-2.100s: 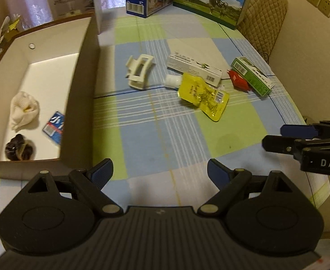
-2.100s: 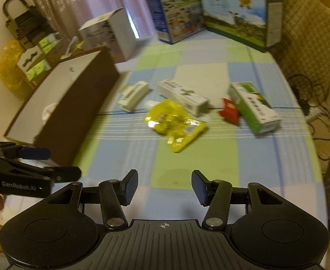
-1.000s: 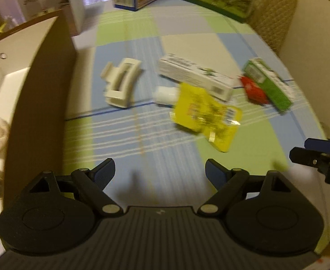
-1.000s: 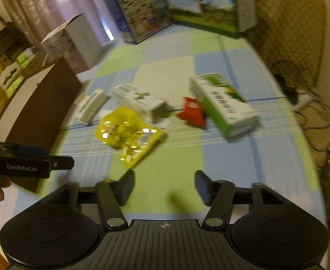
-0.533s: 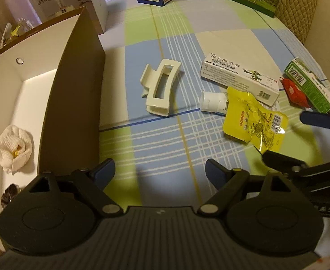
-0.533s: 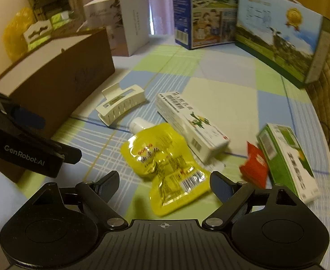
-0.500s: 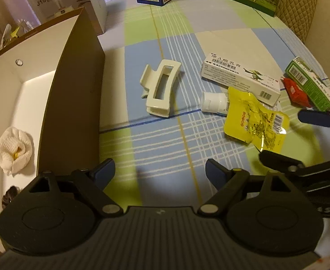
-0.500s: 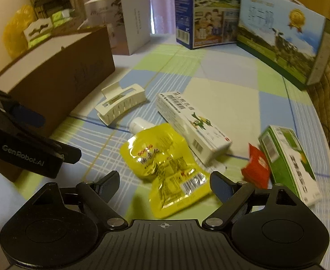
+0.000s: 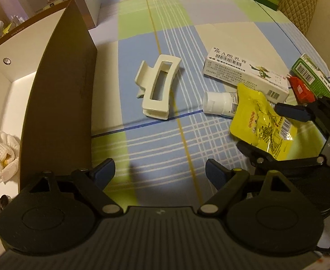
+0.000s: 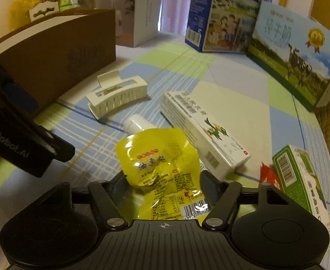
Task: Organize objects
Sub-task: 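Grasp the yellow snack pouch with the right tool while the left tool approaches the white claw clip, then grasp the white claw clip with the left tool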
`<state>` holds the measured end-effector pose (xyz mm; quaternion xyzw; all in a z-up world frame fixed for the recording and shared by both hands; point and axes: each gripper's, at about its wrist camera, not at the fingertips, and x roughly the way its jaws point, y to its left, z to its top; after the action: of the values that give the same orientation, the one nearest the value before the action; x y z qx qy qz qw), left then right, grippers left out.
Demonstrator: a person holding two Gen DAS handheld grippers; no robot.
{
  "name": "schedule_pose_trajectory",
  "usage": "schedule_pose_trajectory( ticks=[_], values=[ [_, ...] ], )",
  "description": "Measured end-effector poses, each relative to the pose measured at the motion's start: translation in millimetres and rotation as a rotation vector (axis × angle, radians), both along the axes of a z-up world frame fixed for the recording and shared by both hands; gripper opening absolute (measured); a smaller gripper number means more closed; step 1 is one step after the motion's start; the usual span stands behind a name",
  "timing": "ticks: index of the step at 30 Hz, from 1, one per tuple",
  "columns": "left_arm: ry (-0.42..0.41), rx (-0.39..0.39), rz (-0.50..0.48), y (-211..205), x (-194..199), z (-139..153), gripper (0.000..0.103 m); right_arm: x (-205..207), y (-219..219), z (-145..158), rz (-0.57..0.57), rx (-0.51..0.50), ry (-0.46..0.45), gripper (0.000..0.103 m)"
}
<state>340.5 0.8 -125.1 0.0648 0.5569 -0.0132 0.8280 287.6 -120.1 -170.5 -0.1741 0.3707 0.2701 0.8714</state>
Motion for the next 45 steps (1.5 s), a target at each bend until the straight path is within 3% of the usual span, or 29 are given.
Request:
schedule_pose_trajectory(
  ticks=[3,6,10,20,22,25,28,37,39,43,45],
  values=[
    [0.001,0.0,-0.002,1,2,-1,0.085,-5,0,2,0.018,-0.009,-0.028,0.047],
    [0.003,0.004,-0.004,0,3,-2,0.085,-7,-4,6,0.02,-0.009,-0.025,0.046],
    [0.004,0.008,-0.008,0,4,-2,0.085,-5,-25,18,-0.048,0.068,0.027,0.042],
    [-0.014,0.02,-0.029,-4,14,1,0.085,1,-58,52,-0.139,0.187,0.071,0.022],
    [-0.02,0.018,-0.036,-6,19,2,0.085,6,-70,61,-0.179,0.239,0.097,0.005],
    [-0.039,0.018,-0.053,-7,28,6,0.085,17,-81,63,-0.218,0.256,0.17,0.004],
    [-0.059,0.024,-0.064,-6,41,8,0.084,23,-90,67,-0.239,0.276,0.187,0.004],
    [-0.066,0.012,-0.059,1,80,-6,0.072,27,-92,67,-0.231,0.259,0.187,0.004],
    [-0.069,0.046,-0.075,-2,85,-10,0.066,29,-92,66,-0.235,0.244,0.19,0.005],
    [-0.068,0.068,-0.105,-6,88,-14,0.038,31,-94,64,-0.229,0.241,0.194,0.005],
    [-0.068,0.081,-0.115,-8,87,-15,0.038,32,-94,64,-0.22,0.234,0.196,0.005]
  ],
)
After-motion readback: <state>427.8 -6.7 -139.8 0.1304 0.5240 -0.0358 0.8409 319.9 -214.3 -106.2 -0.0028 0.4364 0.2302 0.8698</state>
